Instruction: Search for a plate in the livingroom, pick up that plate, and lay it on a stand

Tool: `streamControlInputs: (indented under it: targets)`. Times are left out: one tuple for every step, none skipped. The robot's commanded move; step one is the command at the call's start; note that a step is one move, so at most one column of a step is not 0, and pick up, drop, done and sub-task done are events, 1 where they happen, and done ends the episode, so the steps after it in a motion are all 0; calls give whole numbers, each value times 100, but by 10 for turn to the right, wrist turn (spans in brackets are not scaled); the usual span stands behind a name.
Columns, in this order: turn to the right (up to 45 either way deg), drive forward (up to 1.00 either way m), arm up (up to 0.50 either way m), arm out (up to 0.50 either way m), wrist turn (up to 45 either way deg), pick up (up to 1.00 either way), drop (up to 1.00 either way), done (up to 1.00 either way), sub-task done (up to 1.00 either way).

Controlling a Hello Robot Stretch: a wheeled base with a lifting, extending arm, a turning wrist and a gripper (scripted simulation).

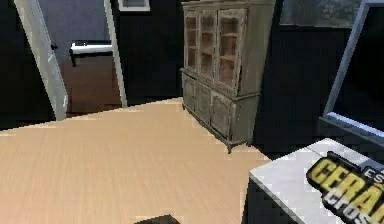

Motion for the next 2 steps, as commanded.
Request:
streamControlInputs:
  targets:
    - [360,0,0,0,0,0,0,0,0]
    - [-300,0,0,0,0,0,0,0,0]
